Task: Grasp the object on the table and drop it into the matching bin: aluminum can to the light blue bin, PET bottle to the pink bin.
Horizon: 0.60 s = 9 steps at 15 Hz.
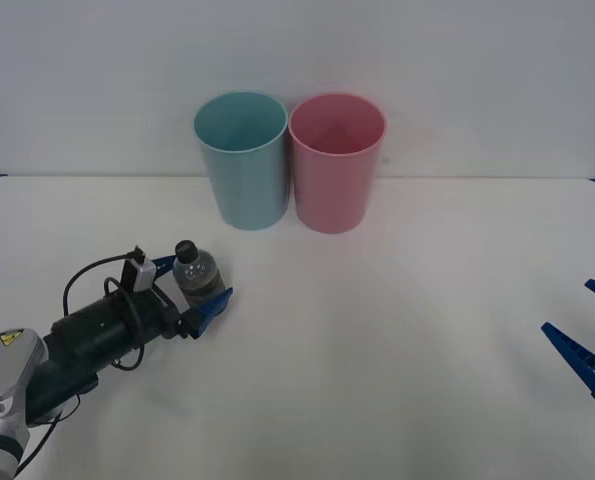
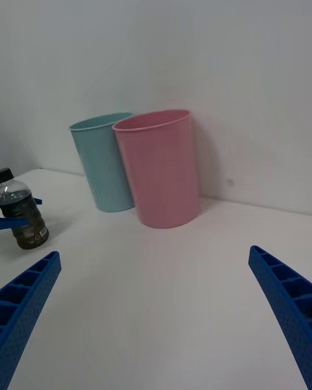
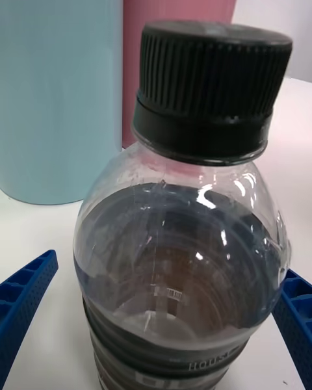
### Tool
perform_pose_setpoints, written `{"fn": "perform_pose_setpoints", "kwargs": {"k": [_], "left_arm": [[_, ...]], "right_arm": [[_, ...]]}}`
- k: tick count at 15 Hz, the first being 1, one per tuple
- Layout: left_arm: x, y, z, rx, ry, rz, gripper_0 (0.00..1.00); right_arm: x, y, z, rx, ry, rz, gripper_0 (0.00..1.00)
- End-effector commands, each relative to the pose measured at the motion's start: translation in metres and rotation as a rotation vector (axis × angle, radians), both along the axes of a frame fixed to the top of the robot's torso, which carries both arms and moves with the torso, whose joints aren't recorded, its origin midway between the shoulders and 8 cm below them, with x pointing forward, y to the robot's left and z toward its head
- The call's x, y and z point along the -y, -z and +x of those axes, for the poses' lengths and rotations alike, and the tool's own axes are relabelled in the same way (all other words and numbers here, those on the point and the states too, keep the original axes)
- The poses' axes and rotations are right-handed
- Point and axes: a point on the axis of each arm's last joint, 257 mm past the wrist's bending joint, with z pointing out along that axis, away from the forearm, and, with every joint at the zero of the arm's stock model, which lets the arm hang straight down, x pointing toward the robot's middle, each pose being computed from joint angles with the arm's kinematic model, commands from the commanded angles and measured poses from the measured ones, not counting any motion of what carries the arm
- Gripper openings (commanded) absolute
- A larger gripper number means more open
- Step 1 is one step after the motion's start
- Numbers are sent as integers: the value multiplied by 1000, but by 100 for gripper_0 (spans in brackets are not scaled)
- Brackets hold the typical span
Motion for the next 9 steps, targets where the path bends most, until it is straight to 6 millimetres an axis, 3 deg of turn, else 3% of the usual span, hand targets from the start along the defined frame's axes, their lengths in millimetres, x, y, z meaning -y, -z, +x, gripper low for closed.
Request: {"fn": "perform_pose_setpoints", "kwargs": {"k": [1,2,3,9], "left_arm": [[-1,1,0,-1,-3,0,39],[0,2,-1,5,3,14,8],[0,5,-1,11,9,41,0],[-5,2,1,13,-3,30,0]], "right_arm": [[0,0,0,0,0,0,100],[0,0,0,0,0,0,100],[0,0,0,0,0,0,100],[0,0,0,0,0,0,100]]}}
